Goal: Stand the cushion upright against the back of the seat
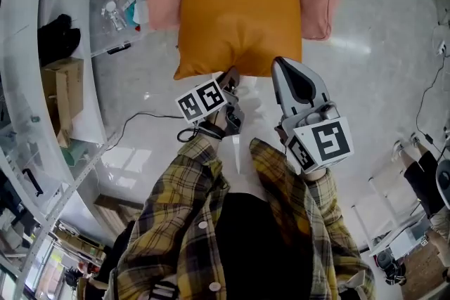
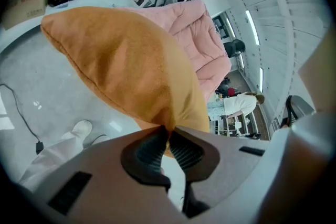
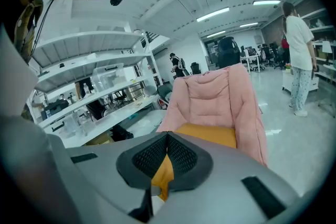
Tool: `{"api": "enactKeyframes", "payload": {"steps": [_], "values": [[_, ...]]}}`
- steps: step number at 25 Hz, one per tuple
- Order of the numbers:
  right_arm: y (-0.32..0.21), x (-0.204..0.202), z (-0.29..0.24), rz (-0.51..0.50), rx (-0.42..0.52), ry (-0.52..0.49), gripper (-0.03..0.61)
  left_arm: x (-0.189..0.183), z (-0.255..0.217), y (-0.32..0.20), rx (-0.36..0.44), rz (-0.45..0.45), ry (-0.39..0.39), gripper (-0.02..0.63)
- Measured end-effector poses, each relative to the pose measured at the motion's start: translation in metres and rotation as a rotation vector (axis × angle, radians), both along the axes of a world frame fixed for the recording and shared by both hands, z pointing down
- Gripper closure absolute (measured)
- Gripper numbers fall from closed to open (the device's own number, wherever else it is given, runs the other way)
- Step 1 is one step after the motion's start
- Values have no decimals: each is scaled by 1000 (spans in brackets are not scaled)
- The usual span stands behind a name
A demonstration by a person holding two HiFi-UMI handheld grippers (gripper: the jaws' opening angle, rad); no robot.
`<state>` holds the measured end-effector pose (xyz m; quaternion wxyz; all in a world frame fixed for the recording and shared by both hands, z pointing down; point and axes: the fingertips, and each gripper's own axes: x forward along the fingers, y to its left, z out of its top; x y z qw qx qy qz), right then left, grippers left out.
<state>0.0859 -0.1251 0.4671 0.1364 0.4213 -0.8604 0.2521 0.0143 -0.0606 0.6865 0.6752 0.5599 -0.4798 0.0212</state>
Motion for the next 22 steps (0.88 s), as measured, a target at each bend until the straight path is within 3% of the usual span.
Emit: {"api": "enactKeyframes", "payload": {"steps": [11,22], "values": [[-13,36,-83,23,119,-43,561,10,-103,-63,145,-71,30,595],[-29,71,-121,11,189,-64,561,22,-160,-115,256,-153,28,597]]}}
